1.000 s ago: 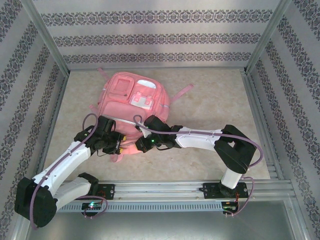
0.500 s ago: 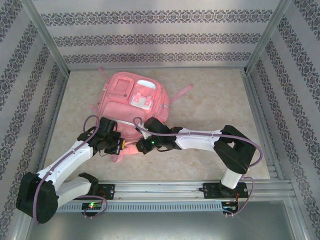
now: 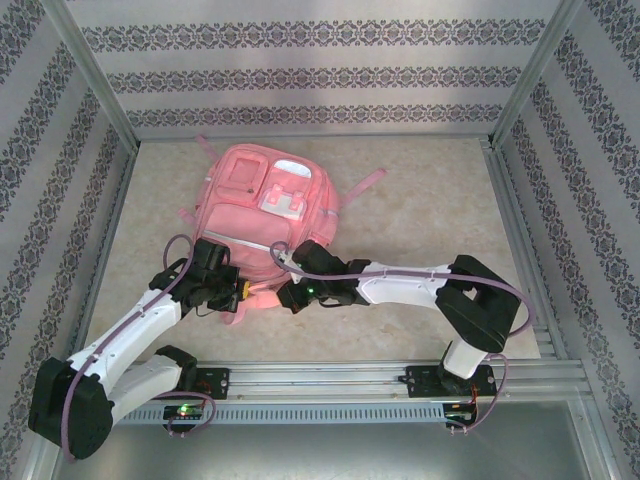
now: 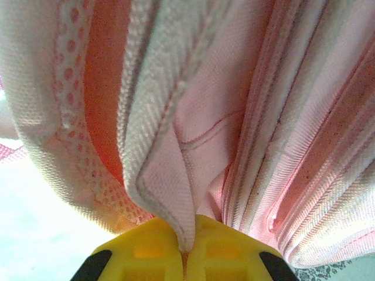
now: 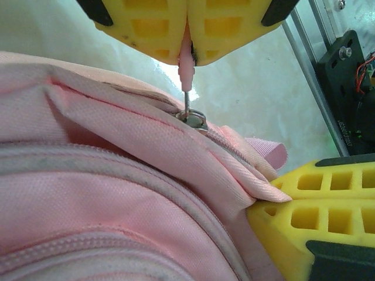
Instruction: Pack the student bag
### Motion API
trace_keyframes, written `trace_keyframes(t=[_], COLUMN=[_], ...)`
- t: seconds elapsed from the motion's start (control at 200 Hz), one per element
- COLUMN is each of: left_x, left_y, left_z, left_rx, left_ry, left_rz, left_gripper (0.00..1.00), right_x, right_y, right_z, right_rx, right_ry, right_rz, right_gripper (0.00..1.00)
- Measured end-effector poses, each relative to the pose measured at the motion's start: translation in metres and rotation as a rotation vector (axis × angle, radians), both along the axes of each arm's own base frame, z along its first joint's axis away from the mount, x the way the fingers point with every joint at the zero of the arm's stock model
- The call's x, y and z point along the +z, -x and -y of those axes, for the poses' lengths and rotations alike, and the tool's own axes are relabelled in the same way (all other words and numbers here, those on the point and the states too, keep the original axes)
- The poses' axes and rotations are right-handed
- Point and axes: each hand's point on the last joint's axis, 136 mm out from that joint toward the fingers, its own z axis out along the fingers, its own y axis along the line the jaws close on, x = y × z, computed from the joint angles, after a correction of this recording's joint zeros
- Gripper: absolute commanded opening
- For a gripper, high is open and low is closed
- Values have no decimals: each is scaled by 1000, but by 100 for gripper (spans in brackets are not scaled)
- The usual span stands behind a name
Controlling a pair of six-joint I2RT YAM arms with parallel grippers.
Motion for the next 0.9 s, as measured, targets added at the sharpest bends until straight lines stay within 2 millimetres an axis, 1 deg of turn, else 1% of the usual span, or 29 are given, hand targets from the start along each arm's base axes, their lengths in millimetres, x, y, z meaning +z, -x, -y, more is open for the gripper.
trace_keyframes(t=[0.325, 0.475, 0.66, 0.904], left_x=[3, 6, 8, 7], left_y=[2, 4, 10, 13], left_z=[2, -1, -6, -8], left_rx=[-37, -44, -53, -67], left_ry=[6, 3, -6, -5], left_rz=[11, 23, 21, 14], left_gripper=[0, 0, 0, 0], right_x=[5, 4, 3, -2], right_y=[0, -3, 0, -6], right_z=[8, 12, 16, 29], right_rx=[-15, -26, -16, -35], right_ry=[-6, -3, 1, 19], right_rz=[20, 18, 28, 28], right_gripper=[0, 0, 0, 0])
